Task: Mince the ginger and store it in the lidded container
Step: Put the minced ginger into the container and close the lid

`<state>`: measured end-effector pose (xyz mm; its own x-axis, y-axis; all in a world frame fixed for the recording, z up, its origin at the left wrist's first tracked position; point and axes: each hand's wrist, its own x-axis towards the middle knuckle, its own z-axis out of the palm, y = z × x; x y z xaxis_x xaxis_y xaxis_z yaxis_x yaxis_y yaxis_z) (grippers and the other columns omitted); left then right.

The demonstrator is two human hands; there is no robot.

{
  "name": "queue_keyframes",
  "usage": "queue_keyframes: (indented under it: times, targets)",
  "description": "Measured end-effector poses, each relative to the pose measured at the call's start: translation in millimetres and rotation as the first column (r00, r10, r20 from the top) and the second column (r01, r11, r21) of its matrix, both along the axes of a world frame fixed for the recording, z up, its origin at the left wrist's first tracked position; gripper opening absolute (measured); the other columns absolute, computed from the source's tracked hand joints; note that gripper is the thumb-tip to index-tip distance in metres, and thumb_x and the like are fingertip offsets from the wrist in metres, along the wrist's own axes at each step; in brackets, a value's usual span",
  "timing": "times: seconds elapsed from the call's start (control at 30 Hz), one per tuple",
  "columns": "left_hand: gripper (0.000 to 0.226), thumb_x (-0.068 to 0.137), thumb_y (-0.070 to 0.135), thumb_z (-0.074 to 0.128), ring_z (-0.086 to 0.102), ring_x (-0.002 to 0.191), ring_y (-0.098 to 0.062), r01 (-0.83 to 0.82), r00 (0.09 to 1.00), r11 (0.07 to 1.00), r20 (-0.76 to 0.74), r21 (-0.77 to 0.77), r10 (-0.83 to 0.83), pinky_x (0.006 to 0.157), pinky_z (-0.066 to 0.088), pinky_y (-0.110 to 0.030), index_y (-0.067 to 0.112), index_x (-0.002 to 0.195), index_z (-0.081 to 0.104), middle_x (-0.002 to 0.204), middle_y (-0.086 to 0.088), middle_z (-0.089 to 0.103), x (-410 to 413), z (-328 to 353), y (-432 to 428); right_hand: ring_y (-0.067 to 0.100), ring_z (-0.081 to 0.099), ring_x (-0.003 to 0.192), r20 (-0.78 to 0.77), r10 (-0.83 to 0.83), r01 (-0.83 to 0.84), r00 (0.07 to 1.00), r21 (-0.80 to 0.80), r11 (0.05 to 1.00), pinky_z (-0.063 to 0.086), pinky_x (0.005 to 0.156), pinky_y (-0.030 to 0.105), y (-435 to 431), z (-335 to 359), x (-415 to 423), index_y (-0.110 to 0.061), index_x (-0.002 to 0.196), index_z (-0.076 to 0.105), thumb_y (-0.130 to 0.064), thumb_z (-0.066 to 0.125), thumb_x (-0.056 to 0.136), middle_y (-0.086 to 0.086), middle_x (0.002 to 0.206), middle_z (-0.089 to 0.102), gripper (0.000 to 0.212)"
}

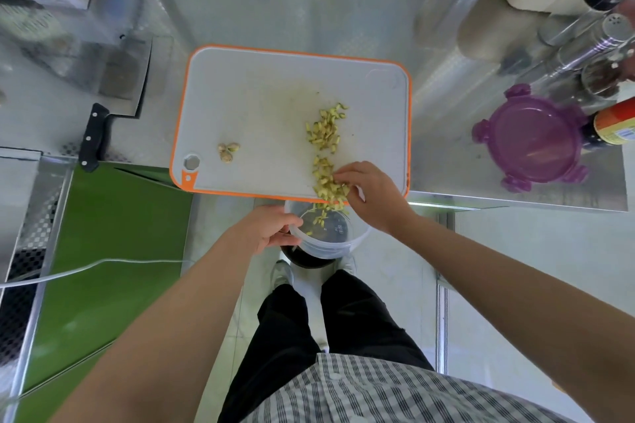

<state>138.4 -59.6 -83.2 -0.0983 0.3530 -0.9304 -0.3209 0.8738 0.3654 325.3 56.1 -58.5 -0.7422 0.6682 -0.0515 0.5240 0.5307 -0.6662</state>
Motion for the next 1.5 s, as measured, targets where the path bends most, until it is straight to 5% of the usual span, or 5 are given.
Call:
queue_keyframes:
  times: [0.37,0.77,1.03,1.17,1.5]
  targets:
    - [0.016,0.081,-0.001,0.069,0.057,0.071,-0.021,-0.016,1.0,1.0,0.008,0.01,0.016,0.066,0.061,-0.031,0.002,0.093,0.058,0.076,-0.008,0.043,0,2,-4,0.015,0.062,0.079,-0.083,0.022,-0.028,0.996,-0.072,0.997,0.052,0.077,0.028,0,16,1,-0.01,0.097,0.072,0.002,0.05,0.08,-0.001,0.095,0.063,0.03]
    - [0.023,0.078,0.0,0.072,0.063,0.069,-0.022,0.022,0.999,1.0,0.043,0.012,-0.022,0.08,0.059,-0.039,0.004,0.094,0.056,0.087,-0.013,0.046,-11,-10,-1,0.032,0.028,0.138,0.111,-0.217,0.225,0.97,-0.063,0.972,0.022,0.113,0.035,79,-8,-60,-0.005,0.142,0.037,0.006,0.049,0.075,0.014,0.151,0.032,0.07]
    - [0.023,0.079,0.001,0.071,0.058,0.078,-0.025,0.056,0.997,0.998,0.054,0.032,-0.058,0.074,0.06,-0.036,0.006,0.093,0.053,0.091,-0.013,0.045,-16,-11,-2,0.028,0.044,0.124,0.005,-0.191,0.191,0.982,-0.012,0.981,0.033,0.105,0.026,69,-9,-63,-0.007,0.128,0.057,0.01,0.046,0.074,0.011,0.133,0.053,0.058]
    - [0.022,0.079,0.001,0.07,0.058,0.079,-0.024,0.059,0.997,0.997,0.055,0.042,-0.062,0.073,0.06,-0.034,0.005,0.093,0.054,0.09,-0.013,0.045,-17,-11,-2,0.033,0.041,0.128,0.049,-0.05,0.049,0.998,0.013,0.999,0.034,0.109,0.044,67,-9,-61,-0.006,0.13,0.055,0.006,0.043,0.07,0.012,0.139,0.05,0.062]
    - [0.026,0.076,0.003,0.073,0.066,0.072,-0.024,0.044,0.998,0.998,0.034,0.033,-0.045,0.077,0.059,-0.036,0.004,0.095,0.056,0.095,-0.016,0.049,-19,-14,-6,0.023,0.054,0.112,0.016,-0.012,0.012,1.0,0.01,1.0,0.042,0.097,0.028,38,-9,-39,-0.011,0.118,0.066,0.007,0.045,0.072,0.002,0.122,0.065,0.054]
